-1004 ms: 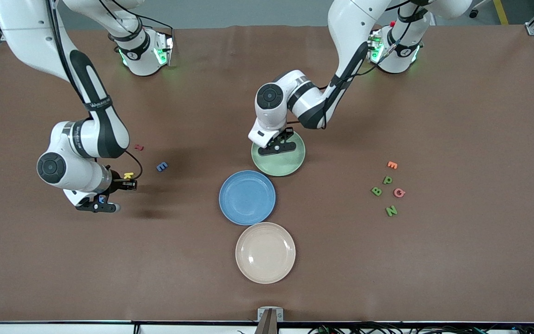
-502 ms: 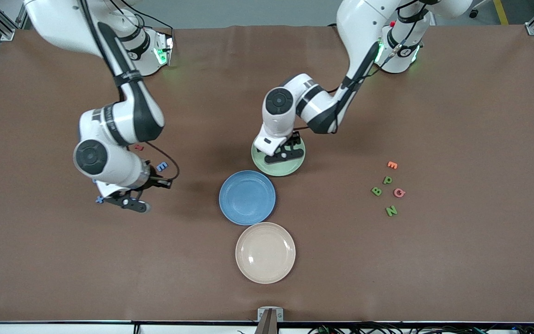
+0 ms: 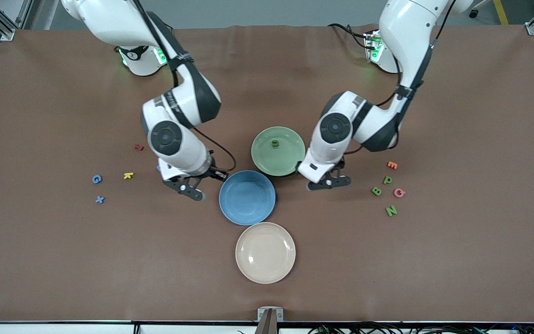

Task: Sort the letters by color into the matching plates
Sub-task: 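Drop the blue a on the blue plate while the left gripper reaches the green B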

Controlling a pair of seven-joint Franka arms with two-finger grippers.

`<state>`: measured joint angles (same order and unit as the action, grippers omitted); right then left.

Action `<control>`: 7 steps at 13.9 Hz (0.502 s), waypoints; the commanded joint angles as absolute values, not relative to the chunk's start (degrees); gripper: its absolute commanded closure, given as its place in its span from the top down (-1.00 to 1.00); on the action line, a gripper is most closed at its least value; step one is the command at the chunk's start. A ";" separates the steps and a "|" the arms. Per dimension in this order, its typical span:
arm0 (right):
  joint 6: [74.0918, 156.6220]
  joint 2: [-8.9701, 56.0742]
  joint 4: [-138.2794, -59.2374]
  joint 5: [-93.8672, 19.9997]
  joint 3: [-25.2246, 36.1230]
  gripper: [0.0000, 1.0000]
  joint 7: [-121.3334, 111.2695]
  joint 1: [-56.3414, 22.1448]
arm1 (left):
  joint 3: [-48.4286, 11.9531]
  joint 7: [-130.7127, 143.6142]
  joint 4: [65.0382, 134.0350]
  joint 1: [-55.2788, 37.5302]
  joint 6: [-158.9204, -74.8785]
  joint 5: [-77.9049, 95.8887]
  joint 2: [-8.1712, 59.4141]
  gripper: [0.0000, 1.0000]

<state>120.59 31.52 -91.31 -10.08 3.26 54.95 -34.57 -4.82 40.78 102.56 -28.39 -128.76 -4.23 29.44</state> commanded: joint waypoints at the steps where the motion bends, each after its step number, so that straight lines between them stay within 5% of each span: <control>1: 123.47 38.31 -85.35 -10.55 3.96 -1.00 60.54 -37.35 | -5.27 36.32 106.52 -24.27 -129.29 -7.64 27.16 0.99; 7: 129.20 44.46 -83.42 -8.62 4.31 -1.00 65.20 -40.16 | -5.36 27.61 112.41 -17.32 -138.42 -9.23 26.81 0.99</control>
